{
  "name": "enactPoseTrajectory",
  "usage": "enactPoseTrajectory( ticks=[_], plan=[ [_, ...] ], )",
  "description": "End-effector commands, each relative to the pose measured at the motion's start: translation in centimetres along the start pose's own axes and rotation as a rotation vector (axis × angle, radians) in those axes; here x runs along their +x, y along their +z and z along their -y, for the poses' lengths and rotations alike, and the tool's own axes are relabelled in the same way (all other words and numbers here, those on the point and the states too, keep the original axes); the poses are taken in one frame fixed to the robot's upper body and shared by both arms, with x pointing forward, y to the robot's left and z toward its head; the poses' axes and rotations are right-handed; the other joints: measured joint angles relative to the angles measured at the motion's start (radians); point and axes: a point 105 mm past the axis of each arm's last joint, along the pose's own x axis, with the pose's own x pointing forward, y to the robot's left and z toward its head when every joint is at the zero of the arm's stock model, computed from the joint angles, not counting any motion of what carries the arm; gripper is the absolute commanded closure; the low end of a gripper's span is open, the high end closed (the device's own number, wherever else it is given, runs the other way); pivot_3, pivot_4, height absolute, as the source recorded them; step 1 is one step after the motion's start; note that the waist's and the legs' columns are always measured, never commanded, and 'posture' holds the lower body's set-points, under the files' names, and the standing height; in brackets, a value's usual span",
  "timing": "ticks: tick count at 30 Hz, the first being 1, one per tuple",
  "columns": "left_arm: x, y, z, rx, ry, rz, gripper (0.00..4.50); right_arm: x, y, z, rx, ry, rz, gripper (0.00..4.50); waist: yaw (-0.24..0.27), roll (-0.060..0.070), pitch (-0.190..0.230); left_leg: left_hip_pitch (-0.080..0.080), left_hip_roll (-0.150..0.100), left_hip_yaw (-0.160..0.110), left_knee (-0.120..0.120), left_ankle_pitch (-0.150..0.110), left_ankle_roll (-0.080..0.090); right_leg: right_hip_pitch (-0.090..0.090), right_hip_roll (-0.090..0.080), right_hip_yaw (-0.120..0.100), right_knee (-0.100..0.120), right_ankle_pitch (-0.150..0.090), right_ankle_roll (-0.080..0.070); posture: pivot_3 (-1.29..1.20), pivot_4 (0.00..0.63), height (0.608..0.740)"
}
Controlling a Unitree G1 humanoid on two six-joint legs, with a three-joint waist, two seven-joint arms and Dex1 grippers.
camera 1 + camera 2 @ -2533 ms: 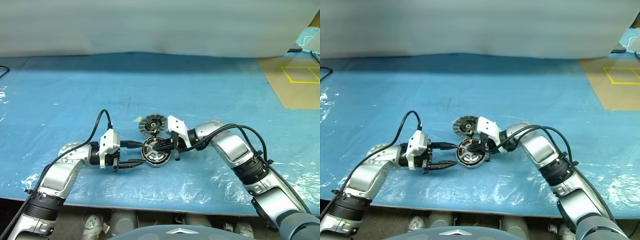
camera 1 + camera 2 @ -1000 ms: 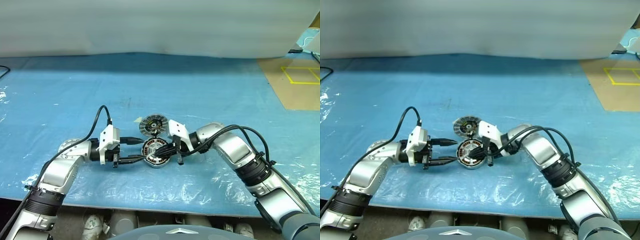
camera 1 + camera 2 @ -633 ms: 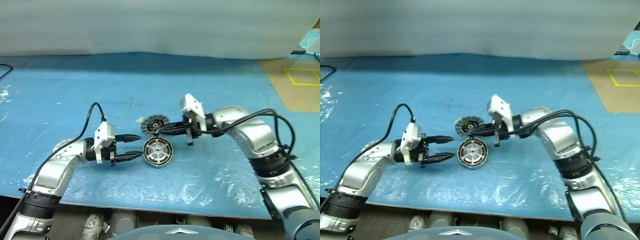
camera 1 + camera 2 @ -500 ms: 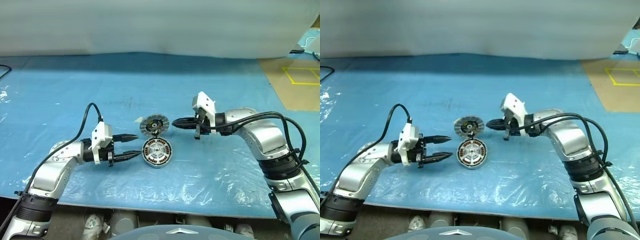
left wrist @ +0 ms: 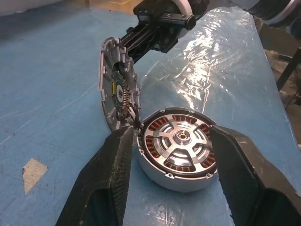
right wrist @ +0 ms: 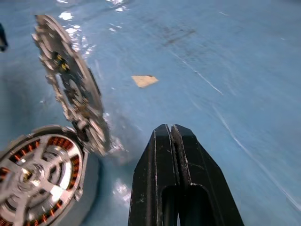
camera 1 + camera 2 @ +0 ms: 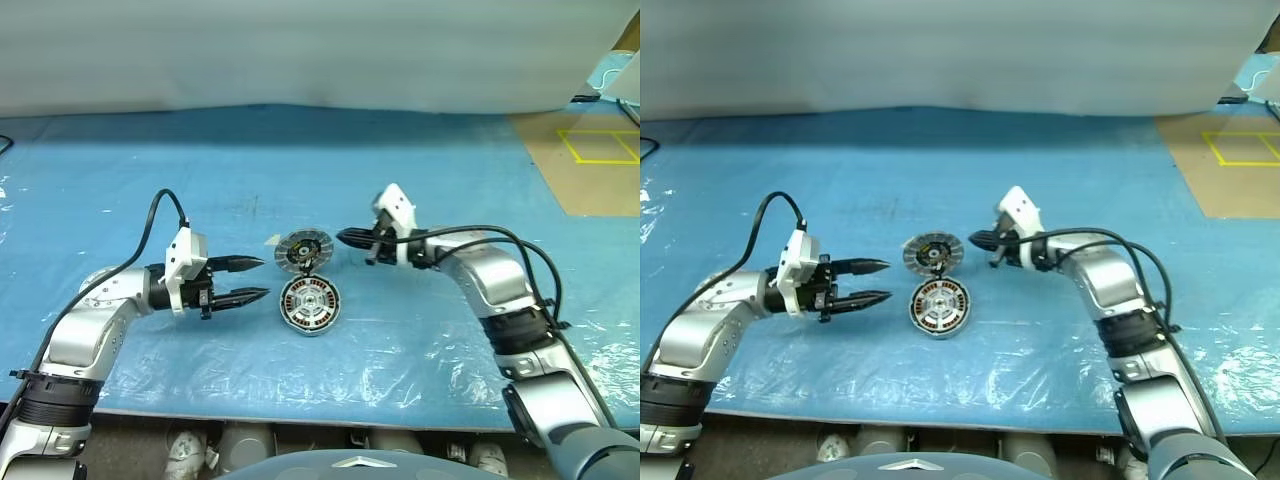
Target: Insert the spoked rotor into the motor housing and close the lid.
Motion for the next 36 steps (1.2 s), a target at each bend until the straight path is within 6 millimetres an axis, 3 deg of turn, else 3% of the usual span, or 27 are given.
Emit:
enactPoseTrajectory(
  ticks=[1,9,17,22,25,32,36],
  plan=[
    [-1.0,1.3,-1.3,0.072,0.045,0.004,1.76,1.0,3.2,-1.2,-0.109,0.107,0.066,4.48,0.001,0.0,0.0,0.0,0.0,0.0,0.0,0.0,0.0,0.0,0.0,0.0,0.0,0.0,0.0,0.0,0.15,0.74],
    [-1.2,1.1,-1.0,0.072,0.056,-0.002,1.76,1.8,3.6,-3.5,-0.263,0.338,-0.019,4.48,0.01,0.0,0.0,0.0,0.0,0.0,0.0,0.0,0.0,0.001,0.0,-0.001,0.0,0.0,0.0,0.0,0.15,0.74],
    [-0.6,1.5,-0.3,0.066,0.021,0.008,1.76,0.7,0.8,-5.1,-0.352,0.442,-0.126,4.48,0.01,-0.001,0.0,0.0,0.0,0.0,0.001,0.0,0.0,0.001,0.0,-0.001,0.0,0.0,0.0,0.0,0.15,0.74],
    [-0.1,1.5,0.3,0.054,-0.014,0.008,1.76,0.2,-3.1,-5.3,-0.362,0.433,-0.24,4.48,0.011,-0.001,0.0,0.0,0.0,0.0,0.001,0.0,0.0,0.001,0.0,-0.001,0.0,0.0,0.0,0.0,0.15,0.74],
    [0.1,1.4,0.5,0.047,-0.022,0.008,1.76,-0.2,-4.3,-5.0,-0.346,0.402,-0.277,4.48,0.009,-0.001,0.0,0.001,0.0,0.0,0.001,0.0,0.0,0.001,0.0,-0.001,0.0,0.0,0.0,0.0,0.15,0.74],
    [0.6,1.4,0.6,0.041,-0.041,0.012,1.76,-1.5,-4.9,-5.1,-0.341,0.384,-0.29,4.48,0.012,-0.001,0.0,0.002,0.0,0.0,0.001,0.0,0.0,0.003,-0.001,0.0,0.0,0.0,0.0,0.0,0.15,0.74],
    [0.9,1.5,0.8,0.04,-0.046,0.026,1.76,-2.1,-1.1,-5.6,-0.298,0.371,-0.141,4.48,0.012,-0.001,0.0,0.002,0.0,0.0,0.001,0.0,0.0,0.003,-0.001,0.0,0.0,0.0,0.0,0.0,0.15,0.74]
  ],
)
